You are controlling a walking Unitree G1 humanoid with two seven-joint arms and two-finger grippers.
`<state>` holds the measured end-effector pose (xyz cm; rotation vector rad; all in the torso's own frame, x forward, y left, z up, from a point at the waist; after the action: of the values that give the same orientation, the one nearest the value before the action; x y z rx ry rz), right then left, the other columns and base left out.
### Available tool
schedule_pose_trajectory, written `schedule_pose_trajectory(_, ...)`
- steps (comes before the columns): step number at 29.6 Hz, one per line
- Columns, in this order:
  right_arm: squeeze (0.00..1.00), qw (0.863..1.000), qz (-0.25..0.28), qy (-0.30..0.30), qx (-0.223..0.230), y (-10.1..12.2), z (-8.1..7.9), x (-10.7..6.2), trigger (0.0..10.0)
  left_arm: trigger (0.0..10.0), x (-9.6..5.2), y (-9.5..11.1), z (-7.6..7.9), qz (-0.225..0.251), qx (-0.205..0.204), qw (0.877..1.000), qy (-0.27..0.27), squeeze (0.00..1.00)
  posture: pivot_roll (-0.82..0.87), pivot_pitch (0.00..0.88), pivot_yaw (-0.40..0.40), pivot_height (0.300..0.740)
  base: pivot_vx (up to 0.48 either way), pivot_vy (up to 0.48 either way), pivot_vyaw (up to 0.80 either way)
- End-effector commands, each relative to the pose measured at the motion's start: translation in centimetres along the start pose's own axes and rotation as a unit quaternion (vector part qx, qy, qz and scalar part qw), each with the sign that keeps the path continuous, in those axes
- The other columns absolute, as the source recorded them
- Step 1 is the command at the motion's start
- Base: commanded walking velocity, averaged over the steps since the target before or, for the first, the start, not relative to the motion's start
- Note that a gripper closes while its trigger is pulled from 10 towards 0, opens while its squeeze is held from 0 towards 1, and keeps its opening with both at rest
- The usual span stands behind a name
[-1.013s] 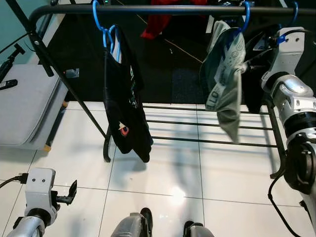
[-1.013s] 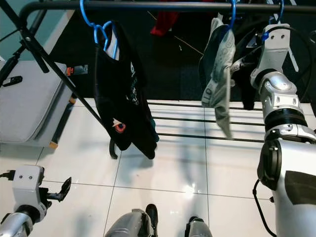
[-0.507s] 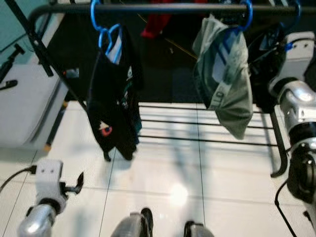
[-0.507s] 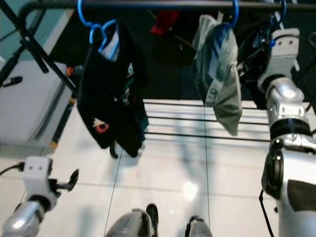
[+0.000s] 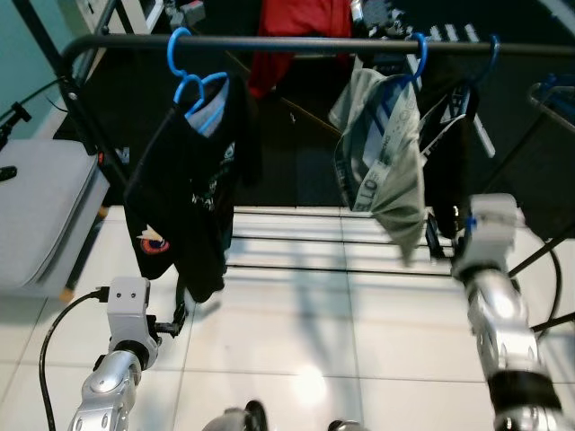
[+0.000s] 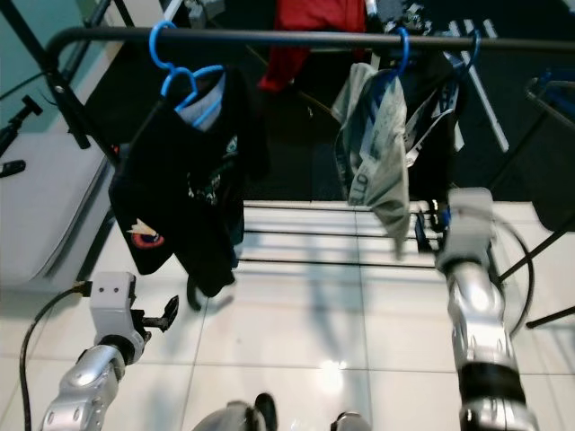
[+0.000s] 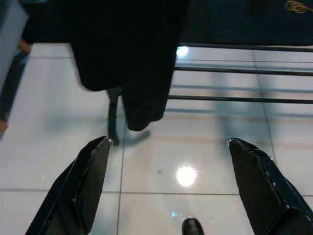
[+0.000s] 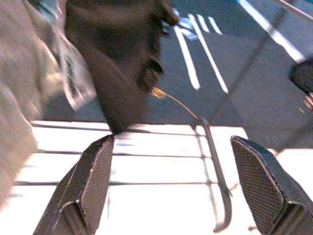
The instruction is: Hang hanger
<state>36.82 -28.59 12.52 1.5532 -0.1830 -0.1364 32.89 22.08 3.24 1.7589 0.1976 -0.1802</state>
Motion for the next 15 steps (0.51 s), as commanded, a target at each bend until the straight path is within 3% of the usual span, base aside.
schedule_pose_trajectory(1, 0.00, 1.000, -0.001, 0.001, -0.006, -0.7, -0.2, -0.6, 10.0, 10.0, -0.3, -1.3, 0.1, -0.018, 0.000, 1.000, 0.003, 0.00, -0.05, 0.152, 0.022, 0.740, 0.000, 0.000, 0.00)
schedule_pose_trajectory(2, 0.00, 1.000, -0.018, -0.007, -0.009, -2.4, 0.3, -1.7, 10.0, 10.0, -0.2, -1.5, 0.3, -0.020, 0.000, 1.000, 0.004, 0.00, -0.05, 0.137, 0.013, 0.740, 0.000, 0.000, 0.00)
schedule_pose_trajectory(7, 0.00, 0.999, -0.047, -0.018, -0.020, -5.0, 0.8, -3.5, 10.0, 10.0, -0.2, -1.9, 0.7, -0.023, -0.002, 1.000, 0.003, 0.00, -0.06, 0.127, 0.011, 0.740, 0.000, 0.000, 0.00)
schedule_pose_trajectory(9, 0.00, 0.995, -0.088, -0.031, -0.024, -7.9, 1.2, -5.1, 10.0, 10.0, -0.3, -2.5, 1.2, -0.030, 0.007, 1.000, -0.001, 0.00, -0.07, 0.114, 0.014, 0.740, 0.000, 0.000, 0.00)
schedule_pose_trajectory(11, 0.00, 0.994, -0.104, -0.035, -0.028, -8.7, 1.1, -5.9, 10.0, 10.0, -0.4, -2.8, 1.3, -0.032, 0.012, 0.999, -0.002, 0.00, -0.07, 0.114, 0.014, 0.740, 0.000, 0.000, 0.00)
schedule_pose_trajectory(15, 0.00, 0.984, -0.169, -0.032, -0.039, -12.6, 0.5, -9.1, 10.0, 10.0, -0.8, -4.2, 0.3, -0.058, 0.070, 0.996, 0.026, 0.00, -0.07, 0.103, 0.014, 0.740, 0.000, 0.000, 0.00)
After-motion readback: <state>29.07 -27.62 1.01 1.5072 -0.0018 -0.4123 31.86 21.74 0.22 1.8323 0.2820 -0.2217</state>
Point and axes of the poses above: a point about 5 cm out from each wrist's last joint towards the gripper, its own x axis pointing out of the wrist towards the gripper, its own y axis along the axis of the wrist's last joint, z = x × y, the point moved 6 cm from there along x, pointing out of the wrist towards the gripper, and after that the axes turned 11 degrees about x, right-handed, at the moved point
